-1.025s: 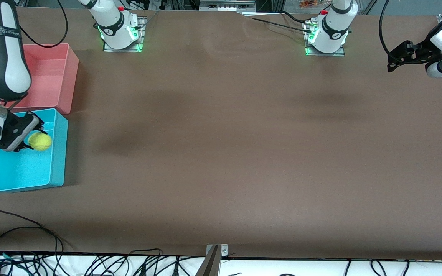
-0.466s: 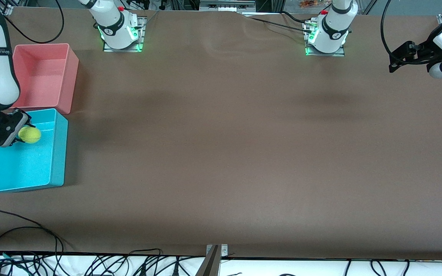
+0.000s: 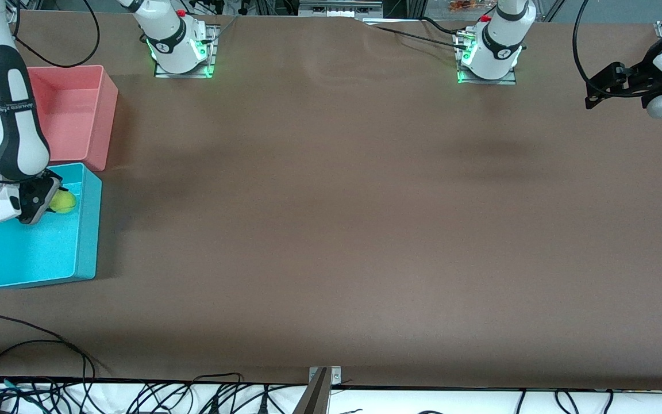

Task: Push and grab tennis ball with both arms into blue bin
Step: 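Lift the ball with the right gripper over the blue bin, then lower the ball into the blue bin and open the right gripper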

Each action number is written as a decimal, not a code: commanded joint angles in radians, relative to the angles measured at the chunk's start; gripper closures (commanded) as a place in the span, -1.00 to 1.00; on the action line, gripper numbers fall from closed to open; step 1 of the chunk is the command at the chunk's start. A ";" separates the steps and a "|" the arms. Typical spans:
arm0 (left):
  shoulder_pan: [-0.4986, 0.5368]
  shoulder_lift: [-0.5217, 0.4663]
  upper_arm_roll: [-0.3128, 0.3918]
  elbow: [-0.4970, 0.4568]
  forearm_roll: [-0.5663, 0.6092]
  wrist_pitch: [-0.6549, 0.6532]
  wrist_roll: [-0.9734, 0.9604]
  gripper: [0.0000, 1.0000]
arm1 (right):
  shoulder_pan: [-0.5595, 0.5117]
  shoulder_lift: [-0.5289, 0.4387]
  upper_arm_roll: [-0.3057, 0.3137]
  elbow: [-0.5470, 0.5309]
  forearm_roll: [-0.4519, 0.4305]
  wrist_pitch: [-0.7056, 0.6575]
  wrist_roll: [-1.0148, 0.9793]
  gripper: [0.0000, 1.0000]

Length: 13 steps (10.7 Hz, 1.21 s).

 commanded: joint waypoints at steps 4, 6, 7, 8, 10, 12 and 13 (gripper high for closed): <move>-0.002 0.006 0.001 0.024 -0.007 -0.039 -0.014 -1.00 | -0.010 0.000 0.004 0.009 -0.001 0.018 -0.021 -1.00; -0.002 0.006 0.001 0.024 -0.007 -0.039 -0.014 -1.00 | -0.007 -0.081 0.016 0.009 -0.001 -0.005 -0.017 -1.00; -0.002 0.006 0.001 0.024 -0.007 -0.039 -0.014 -1.00 | -0.007 -0.118 0.023 0.015 0.028 -0.048 0.002 -1.00; -0.002 0.006 -0.002 0.024 -0.007 -0.039 -0.016 -1.00 | -0.005 -0.162 0.026 0.017 0.107 -0.069 0.028 -1.00; -0.002 0.006 0.000 0.024 -0.007 -0.039 -0.016 -1.00 | -0.001 -0.241 0.084 0.017 0.140 -0.073 0.124 -1.00; -0.002 0.006 0.000 0.024 -0.007 -0.039 -0.016 -1.00 | -0.002 -0.285 0.133 0.019 0.087 -0.163 0.335 -1.00; -0.002 0.006 0.000 0.024 -0.007 -0.039 -0.016 -1.00 | -0.002 -0.317 0.150 0.029 0.076 -0.224 0.429 -1.00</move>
